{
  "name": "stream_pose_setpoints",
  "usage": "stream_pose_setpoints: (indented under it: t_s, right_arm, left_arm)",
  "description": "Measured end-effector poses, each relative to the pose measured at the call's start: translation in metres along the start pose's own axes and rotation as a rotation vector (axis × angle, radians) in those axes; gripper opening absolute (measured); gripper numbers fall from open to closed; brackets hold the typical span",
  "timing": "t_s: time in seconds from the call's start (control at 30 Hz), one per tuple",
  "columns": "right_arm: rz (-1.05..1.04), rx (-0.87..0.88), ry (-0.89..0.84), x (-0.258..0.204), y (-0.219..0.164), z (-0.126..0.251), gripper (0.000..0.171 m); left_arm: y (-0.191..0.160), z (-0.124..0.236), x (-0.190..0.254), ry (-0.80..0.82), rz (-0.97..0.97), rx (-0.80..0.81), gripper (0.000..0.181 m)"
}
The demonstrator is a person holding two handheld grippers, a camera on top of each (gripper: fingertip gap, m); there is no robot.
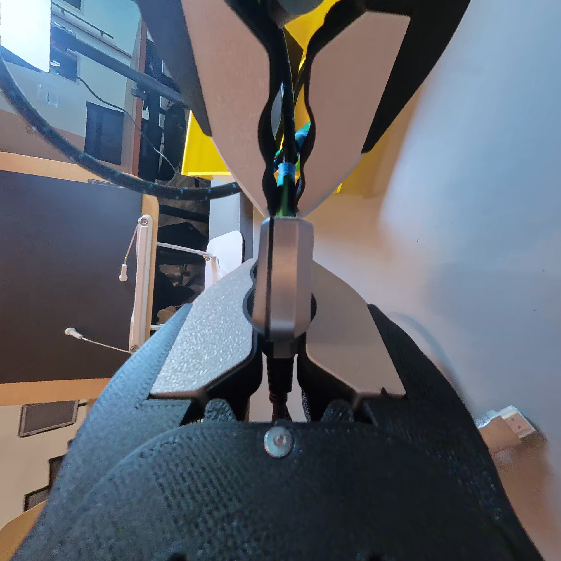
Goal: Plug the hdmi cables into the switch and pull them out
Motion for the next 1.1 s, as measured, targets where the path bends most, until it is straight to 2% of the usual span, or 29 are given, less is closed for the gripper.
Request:
stream_pose_setpoints:
  t_s: [0.27,0.5,0.67,0.7,0.73,0.77,0.83,0.87,0.97,1.03,1.1]
  right_arm:
    - [-0.043,0.031,0.060,-0.002,-0.004,0.001,0.012]
    - [-0.044,0.062,0.051,-0.002,-0.009,0.001,0.012]
    - [-0.020,-0.034,0.053,-0.007,-0.012,-0.012,0.013]
    - [-0.021,-0.086,0.061,-0.006,-0.018,-0.013,0.012]
    - [-0.016,-0.244,0.041,-0.001,-0.036,-0.010,0.012]
    - [-0.070,-0.265,0.045,0.006,-0.055,-0.002,0.012]
    - [-0.208,-0.110,-0.009,0.024,-0.065,0.027,0.012]
    - [-0.232,-0.083,-0.074,0.034,-0.064,0.040,0.012]
    - [-0.312,-0.041,-0.154,0.053,-0.064,0.063,0.012]
    - [-0.381,-0.096,-0.142,0.056,-0.077,0.061,0.012]
    - [-0.490,-0.145,-0.054,0.051,-0.095,0.045,0.012]
  left_arm:
    - [0.002,-0.001,0.003,-0.041,0.019,0.018,0.025]
    - [0.004,-0.004,0.011,0.040,-0.005,0.099,0.024]
    - [0.000,-0.015,0.017,0.035,-0.045,-0.002,0.024]
    - [-0.002,-0.018,0.017,0.033,-0.043,-0.026,0.023]
    - [-0.015,-0.020,0.014,0.056,-0.061,-0.144,0.023]
    - [-0.036,-0.021,0.009,0.067,-0.061,-0.244,0.023]
    - [-0.067,-0.014,0.001,-0.017,0.070,-0.247,0.023]
    - [-0.073,-0.011,-0.002,0.000,0.077,-0.254,0.023]
    - [-0.059,-0.002,-0.016,0.033,0.206,-0.099,0.024]
    - [-0.047,0.009,-0.024,0.066,0.264,0.002,0.023]
    - [-0.038,0.021,-0.028,0.070,0.310,0.093,0.022]
Point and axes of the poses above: each gripper's, where its closed fingertips meet, z back along the fingers, y out of its top, x = y × z across the jaws, the point moved 10 cm from there along z, back along the fingers, and after that the axes turned 1 degree about y, right-handed, at the moved point
